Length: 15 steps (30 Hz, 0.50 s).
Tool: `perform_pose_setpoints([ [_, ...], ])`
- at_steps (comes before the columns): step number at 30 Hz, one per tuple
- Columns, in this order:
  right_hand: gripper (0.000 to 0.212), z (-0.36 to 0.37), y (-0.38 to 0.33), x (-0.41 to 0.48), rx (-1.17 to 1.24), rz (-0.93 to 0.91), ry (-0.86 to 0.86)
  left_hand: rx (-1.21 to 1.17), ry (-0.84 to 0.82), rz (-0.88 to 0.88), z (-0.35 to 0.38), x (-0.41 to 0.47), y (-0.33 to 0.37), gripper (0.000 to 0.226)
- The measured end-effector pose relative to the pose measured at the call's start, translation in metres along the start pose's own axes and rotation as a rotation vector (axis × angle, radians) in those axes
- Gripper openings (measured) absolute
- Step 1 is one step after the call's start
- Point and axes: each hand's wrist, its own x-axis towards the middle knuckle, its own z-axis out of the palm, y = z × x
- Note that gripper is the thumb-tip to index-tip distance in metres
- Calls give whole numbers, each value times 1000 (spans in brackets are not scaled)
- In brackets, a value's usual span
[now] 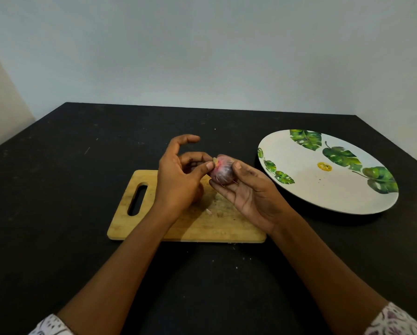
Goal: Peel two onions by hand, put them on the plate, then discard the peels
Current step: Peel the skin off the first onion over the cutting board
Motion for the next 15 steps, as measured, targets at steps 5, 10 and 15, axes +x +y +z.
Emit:
perform_pose_setpoints([
  [5, 37, 2, 1, -2, -8, 20, -8, 13, -24, -2, 1, -1, -2, 42],
  [10, 41, 5, 0, -3, 24, 35, -15, 75, -22, 22, 2, -1, -2, 38],
  [15, 44, 5, -7, -5, 46, 27, -44, 153, 147, 41, -6, 5, -5, 34],
])
